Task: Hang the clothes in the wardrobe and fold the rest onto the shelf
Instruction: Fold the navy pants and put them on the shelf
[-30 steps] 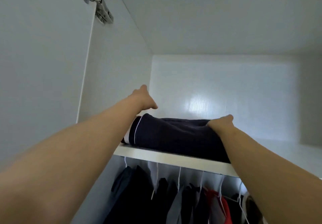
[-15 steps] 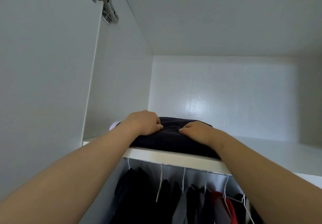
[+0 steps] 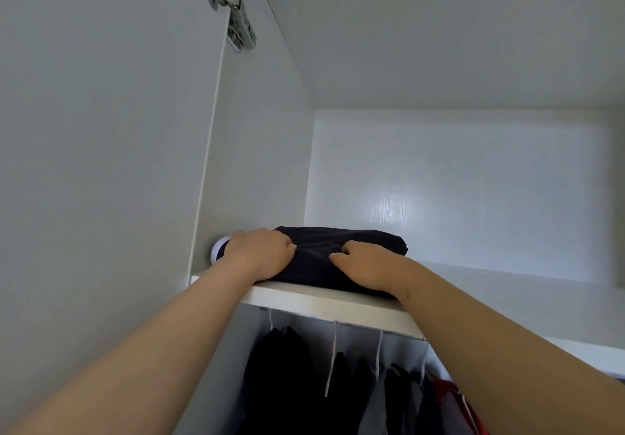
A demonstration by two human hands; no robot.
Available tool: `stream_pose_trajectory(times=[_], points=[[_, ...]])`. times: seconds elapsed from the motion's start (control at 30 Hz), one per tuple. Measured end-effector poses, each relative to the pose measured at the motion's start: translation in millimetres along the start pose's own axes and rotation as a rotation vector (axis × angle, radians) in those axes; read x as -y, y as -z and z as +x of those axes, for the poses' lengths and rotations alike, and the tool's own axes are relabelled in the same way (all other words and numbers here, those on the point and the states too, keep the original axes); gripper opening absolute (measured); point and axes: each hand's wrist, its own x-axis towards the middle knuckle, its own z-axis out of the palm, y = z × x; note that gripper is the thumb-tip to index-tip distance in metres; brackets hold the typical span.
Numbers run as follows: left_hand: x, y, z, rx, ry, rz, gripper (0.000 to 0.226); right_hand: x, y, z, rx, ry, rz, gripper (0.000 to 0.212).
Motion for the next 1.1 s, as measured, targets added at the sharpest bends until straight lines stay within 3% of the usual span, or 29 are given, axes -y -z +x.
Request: stream_pose_trajectory(times=[0.17, 0.4, 0.67, 0.87, 1.1], points=[[11.8, -3.8, 11.9, -0.019, 0.086, 0.034, 0.038, 14.4, -8.9, 21.3, 0.087, -0.052, -0.076, 0.047], [11.9, -4.1, 9.1, 0.034, 0.088, 0.025, 0.043, 7.4, -10.5, 26.9, 0.061, -0.073, -0.018, 0.05], [8.0, -1.8, -17.7, 0.014, 0.1, -0.043, 0.042, 7.5, -10.9, 0.1, -0.086, -0.011, 0.021, 0.031], [3.2, -9.0, -55.3, -0.148, 0.161, -0.175, 0.042, 2.5, -13.2, -43.7, -0.272, 0.037, 0.012, 0.025], [-23.6, -25.6, -92.1, -0.511, 0.203, -0.304, 0.031, -5.0, -21.5, -79.6, -0.518, 0.063, -0.113, 0.03]])
